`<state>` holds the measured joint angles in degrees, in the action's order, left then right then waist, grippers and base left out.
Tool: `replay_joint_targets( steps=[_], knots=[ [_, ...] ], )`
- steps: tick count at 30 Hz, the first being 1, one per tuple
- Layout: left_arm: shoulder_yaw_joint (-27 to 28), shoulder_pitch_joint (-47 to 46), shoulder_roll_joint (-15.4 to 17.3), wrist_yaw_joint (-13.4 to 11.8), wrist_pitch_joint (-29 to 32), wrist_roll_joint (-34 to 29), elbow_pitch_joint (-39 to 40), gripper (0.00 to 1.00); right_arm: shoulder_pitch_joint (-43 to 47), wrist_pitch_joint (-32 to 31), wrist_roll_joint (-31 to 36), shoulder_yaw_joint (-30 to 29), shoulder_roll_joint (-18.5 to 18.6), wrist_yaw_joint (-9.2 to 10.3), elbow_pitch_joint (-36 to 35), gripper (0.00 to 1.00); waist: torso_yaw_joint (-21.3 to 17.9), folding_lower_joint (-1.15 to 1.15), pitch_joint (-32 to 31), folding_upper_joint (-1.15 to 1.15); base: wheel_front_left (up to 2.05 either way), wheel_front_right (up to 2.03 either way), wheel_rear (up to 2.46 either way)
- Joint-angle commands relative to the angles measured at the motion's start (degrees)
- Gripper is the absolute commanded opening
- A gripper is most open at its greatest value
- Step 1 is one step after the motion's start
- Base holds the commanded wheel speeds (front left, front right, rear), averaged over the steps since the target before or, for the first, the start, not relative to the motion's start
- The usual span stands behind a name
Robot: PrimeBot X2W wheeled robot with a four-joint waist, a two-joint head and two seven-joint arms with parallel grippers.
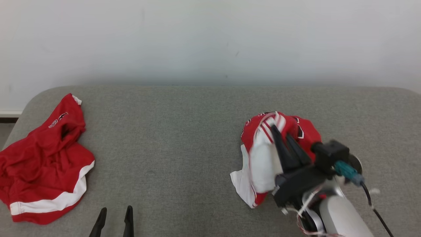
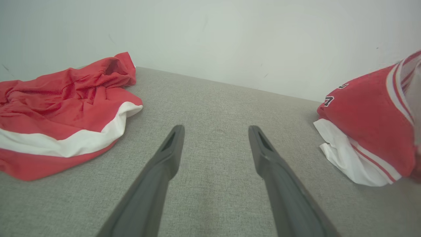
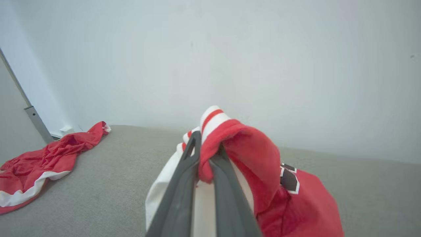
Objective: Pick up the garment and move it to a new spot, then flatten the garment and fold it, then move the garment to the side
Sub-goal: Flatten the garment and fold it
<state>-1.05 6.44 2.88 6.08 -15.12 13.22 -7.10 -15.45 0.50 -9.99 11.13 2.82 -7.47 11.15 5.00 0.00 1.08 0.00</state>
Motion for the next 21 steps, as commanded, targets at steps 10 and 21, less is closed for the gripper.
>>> replay_joint_targets(
  steps=[10, 21],
  knots=[
    [-0.32, -0.41, 0.02, -0.34, -0.05, -0.02, 0.86, 1.0, -17.73, -1.55, -7.43, 10.23, 0.08, -0.05, -5.36, 0.0, -1.37, 0.0, 0.11, 0.0, 0.0, 0.0, 0.0],
    [0.51, -0.26, 0.0, -0.43, -0.05, -0.06, 1.44, 1.0, -35.29, 2.91, -13.45, 12.57, 0.11, -0.05, -4.09, 0.0, -1.09, 0.0, 0.81, 0.0, 0.0, 0.0, 0.0]
  ],
)
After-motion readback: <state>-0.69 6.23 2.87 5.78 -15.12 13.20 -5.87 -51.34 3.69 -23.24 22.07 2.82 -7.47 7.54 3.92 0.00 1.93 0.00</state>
